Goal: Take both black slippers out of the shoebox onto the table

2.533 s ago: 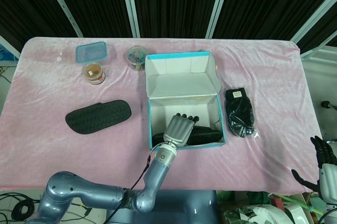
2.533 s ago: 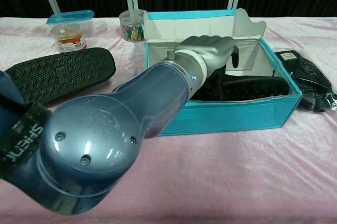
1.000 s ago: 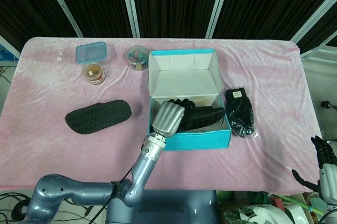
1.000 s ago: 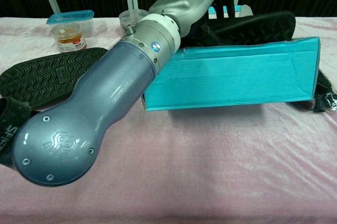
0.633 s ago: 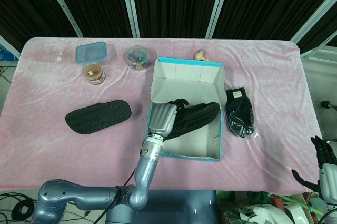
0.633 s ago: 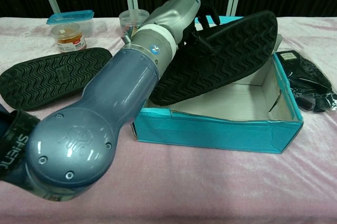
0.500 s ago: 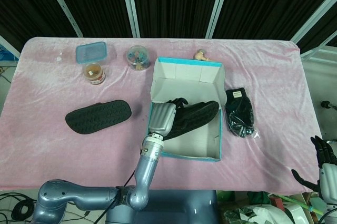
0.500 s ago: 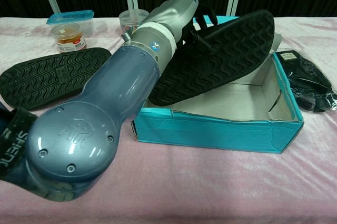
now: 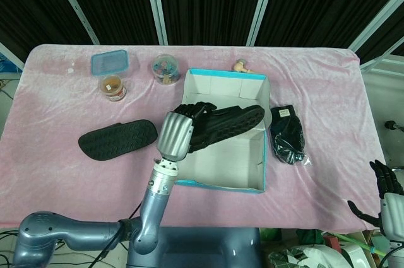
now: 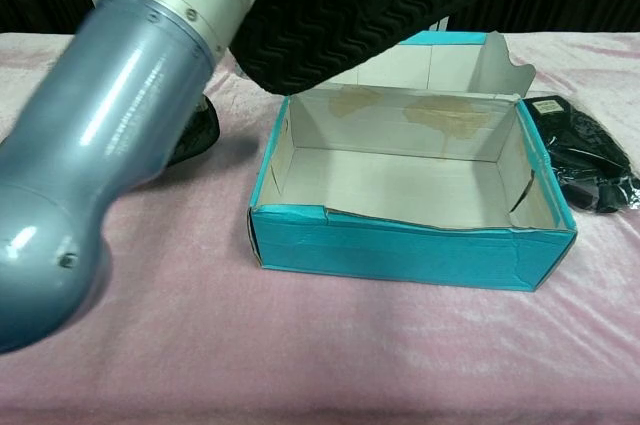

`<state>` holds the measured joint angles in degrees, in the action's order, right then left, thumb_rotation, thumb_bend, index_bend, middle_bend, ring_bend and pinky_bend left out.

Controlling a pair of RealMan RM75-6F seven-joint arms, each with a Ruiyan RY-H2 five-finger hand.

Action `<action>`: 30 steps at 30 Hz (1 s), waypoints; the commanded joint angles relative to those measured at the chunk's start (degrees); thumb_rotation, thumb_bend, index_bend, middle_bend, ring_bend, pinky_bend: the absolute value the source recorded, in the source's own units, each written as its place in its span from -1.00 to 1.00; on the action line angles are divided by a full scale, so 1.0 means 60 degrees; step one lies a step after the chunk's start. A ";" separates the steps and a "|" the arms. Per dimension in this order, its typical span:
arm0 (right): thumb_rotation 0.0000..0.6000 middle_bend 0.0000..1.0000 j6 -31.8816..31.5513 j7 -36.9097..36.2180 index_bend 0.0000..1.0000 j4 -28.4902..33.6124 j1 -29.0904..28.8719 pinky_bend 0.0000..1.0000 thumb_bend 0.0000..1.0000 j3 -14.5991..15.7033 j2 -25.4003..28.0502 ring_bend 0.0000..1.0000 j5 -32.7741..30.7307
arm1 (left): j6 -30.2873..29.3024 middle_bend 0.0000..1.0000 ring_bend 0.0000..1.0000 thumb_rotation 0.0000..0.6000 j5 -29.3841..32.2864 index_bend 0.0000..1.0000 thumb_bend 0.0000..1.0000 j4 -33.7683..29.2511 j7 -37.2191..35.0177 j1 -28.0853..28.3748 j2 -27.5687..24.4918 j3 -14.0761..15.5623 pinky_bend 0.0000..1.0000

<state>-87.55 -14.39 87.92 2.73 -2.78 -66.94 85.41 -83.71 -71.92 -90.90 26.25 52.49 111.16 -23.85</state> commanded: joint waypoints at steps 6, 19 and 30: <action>1.00 -0.91 0.0117 -0.0003 -0.96 -0.0007 -0.0085 -0.65 -0.79 -0.0017 0.0003 -1.00 -0.0007 | 0.0783 0.13 -0.14 1.00 0.2457 -0.35 -0.28 -0.4475 0.2912 -0.1577 -0.3836 0.0898 -0.13; 1.00 -0.91 0.0389 0.0008 -0.96 -0.0035 -0.0387 -0.65 -0.79 -0.0100 -0.0019 -1.00 0.0063 | 0.0175 0.13 -0.14 1.00 0.2775 -0.35 -0.29 -0.4598 0.2299 -0.3035 -0.5078 0.2259 -0.13; 1.00 -0.91 0.0348 0.0016 -0.96 0.0003 -0.0399 -0.65 -0.79 -0.0094 0.0003 -1.00 0.0032 | 0.0781 0.03 -0.24 1.00 0.3381 -0.42 -0.69 -0.2732 0.1853 -0.2938 -0.3852 0.2212 -0.18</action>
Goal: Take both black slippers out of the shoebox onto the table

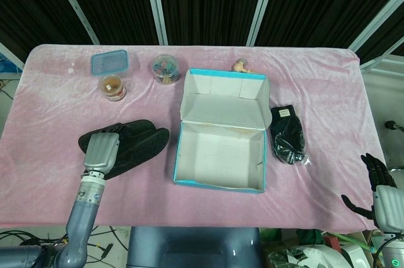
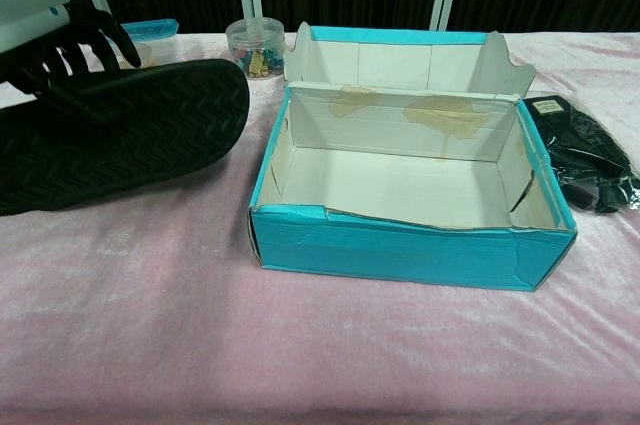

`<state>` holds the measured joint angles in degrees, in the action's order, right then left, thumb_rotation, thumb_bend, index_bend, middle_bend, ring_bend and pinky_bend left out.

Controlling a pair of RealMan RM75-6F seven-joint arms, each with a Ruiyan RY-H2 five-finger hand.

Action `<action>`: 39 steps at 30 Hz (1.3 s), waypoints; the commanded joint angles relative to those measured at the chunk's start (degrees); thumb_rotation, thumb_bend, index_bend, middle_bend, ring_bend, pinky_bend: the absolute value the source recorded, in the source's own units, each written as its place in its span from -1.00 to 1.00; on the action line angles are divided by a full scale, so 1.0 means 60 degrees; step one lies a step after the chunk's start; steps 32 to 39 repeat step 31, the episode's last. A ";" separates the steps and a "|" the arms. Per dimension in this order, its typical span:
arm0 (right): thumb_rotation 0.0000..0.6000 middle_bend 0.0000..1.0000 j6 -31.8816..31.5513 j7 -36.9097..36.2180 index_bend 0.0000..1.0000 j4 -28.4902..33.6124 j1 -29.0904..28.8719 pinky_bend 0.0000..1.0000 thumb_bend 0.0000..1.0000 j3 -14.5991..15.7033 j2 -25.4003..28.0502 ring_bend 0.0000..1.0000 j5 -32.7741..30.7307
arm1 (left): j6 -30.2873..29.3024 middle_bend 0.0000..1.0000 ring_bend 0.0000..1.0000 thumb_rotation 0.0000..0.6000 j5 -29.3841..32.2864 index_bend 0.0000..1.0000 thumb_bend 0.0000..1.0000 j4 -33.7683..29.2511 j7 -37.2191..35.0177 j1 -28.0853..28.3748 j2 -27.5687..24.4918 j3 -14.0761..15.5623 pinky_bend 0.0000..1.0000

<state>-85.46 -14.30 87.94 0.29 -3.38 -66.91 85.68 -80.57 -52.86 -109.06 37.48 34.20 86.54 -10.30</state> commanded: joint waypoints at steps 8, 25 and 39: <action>1.00 -0.91 -0.0013 0.0073 -0.97 0.0067 -0.0021 -0.65 -0.79 -0.0016 0.0058 -1.00 -0.0035 | 0.0421 -0.88 -1.00 1.00 0.0094 -1.00 -1.00 0.0448 -0.0443 0.0062 0.0258 -0.0131 -0.88; 1.00 -0.94 0.0157 0.0769 -1.00 0.0222 -0.0307 -0.65 -0.79 -0.0473 0.0370 -1.00 -0.0608 | -0.1955 -0.77 -1.00 1.00 -0.2346 -0.91 -1.00 -0.1193 -0.2084 -0.2552 -0.3066 0.0921 -0.99; 1.00 -0.94 0.0107 0.1050 -1.00 0.0398 -0.0356 -0.65 -0.79 -0.0454 0.0352 -1.00 -0.0508 | -0.2484 -0.76 -1.00 1.00 -0.3285 -0.89 -1.00 -0.1686 -0.2758 -0.3614 -0.3845 0.1805 -0.99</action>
